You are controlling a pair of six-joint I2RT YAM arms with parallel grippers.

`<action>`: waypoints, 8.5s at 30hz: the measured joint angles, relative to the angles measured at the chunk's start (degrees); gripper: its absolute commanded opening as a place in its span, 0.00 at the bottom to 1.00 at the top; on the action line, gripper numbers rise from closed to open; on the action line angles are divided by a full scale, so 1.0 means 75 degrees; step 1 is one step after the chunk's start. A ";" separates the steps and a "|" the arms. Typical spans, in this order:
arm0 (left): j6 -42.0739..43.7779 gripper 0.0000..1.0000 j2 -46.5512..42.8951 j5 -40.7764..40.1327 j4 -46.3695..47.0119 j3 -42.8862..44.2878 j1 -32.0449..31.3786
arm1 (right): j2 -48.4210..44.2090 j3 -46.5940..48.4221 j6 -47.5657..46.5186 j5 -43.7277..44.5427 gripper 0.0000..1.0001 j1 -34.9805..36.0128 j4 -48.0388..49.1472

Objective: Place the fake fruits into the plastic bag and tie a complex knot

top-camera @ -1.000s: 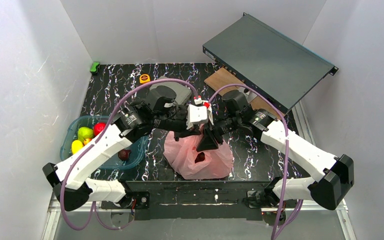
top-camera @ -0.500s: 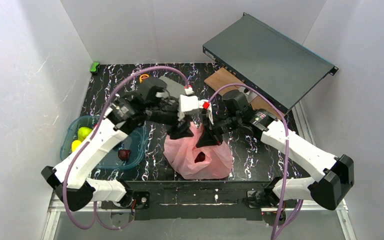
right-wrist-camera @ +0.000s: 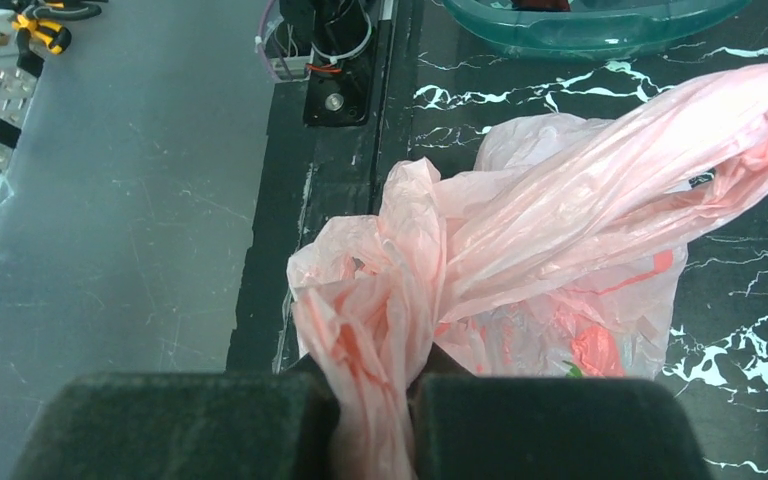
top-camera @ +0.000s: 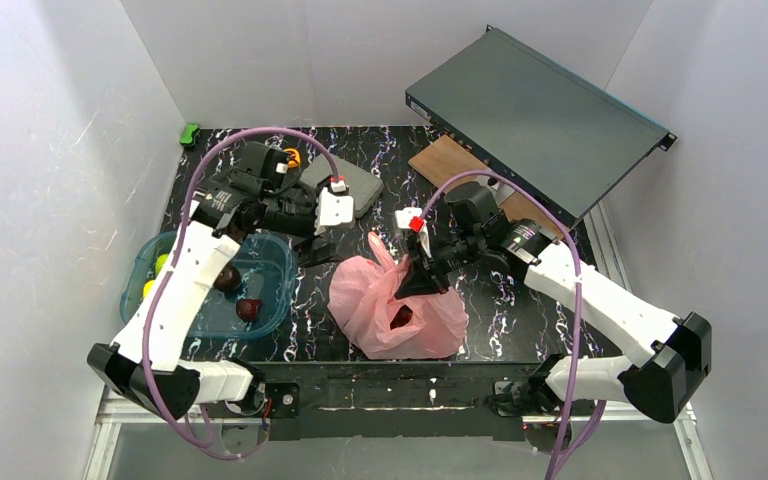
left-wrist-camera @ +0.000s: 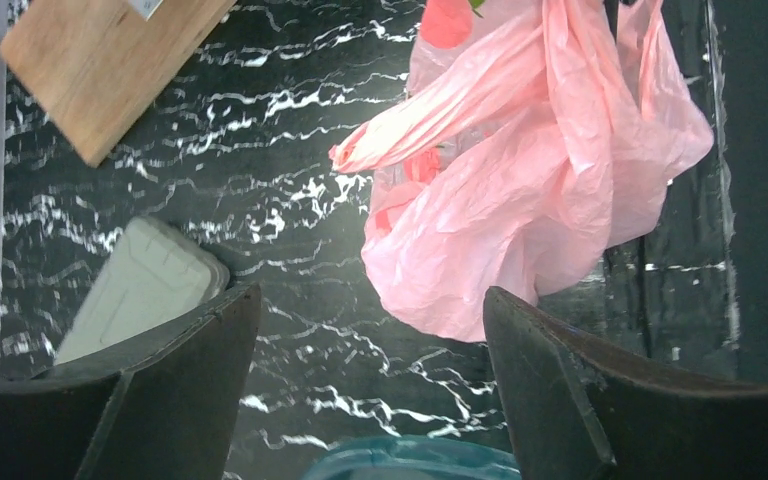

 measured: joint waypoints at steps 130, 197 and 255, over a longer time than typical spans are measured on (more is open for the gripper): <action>-1.2260 0.00 0.0335 -0.2200 0.9862 -0.6047 -0.2057 | -0.3372 -0.1970 0.2052 0.4144 0.30 -0.2247 0.0341; -1.3761 0.00 0.0609 0.1603 1.0818 -0.6286 -0.1699 | -0.0965 -0.1743 0.2025 0.1856 0.57 -0.0892 0.0842; -1.5463 0.00 0.1367 0.2209 1.2345 -0.6679 -0.1743 | -0.3235 -0.3308 0.1096 0.3142 0.44 -0.0154 0.1402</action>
